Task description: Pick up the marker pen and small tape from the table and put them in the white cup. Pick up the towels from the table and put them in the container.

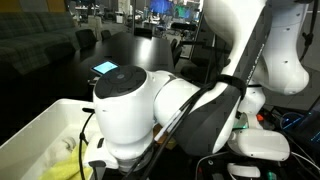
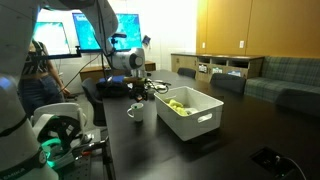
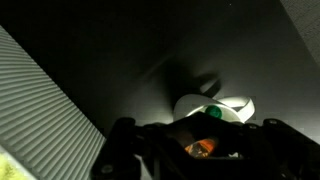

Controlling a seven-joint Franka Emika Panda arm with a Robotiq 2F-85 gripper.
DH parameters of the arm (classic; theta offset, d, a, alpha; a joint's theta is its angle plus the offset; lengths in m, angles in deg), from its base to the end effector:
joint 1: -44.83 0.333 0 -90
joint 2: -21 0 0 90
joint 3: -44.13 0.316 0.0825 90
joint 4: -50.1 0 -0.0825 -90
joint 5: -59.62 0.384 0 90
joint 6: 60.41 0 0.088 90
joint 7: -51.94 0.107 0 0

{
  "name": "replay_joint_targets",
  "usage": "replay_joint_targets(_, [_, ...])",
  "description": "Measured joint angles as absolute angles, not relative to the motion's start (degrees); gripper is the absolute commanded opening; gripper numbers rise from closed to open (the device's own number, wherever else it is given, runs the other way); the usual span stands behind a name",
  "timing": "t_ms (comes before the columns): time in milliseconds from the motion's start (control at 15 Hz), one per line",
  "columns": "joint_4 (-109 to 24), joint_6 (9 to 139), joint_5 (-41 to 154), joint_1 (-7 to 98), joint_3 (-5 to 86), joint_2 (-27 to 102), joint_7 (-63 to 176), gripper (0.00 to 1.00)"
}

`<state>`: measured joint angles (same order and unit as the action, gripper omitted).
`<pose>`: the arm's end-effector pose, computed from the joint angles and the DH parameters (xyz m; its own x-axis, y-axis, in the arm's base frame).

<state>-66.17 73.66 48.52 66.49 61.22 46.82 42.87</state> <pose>0.4615 0.3636 0.2220 0.5714 0.8133 -0.1099 0.8165 -0.5768 -0.0233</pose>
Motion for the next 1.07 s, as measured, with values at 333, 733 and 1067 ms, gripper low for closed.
replay_joint_targets(333, [-62.8, 70.4, 48.3, 67.3, 61.3, 49.0, 39.4, 0.00])
replay_joint_targets(733, [-59.4, 67.0, 47.8, 68.1, 61.3, 51.6, 37.7, 0.33])
replay_joint_targets(1067, [-58.0, 64.0, 47.7, 68.4, 61.3, 52.6, 37.5, 0.71])
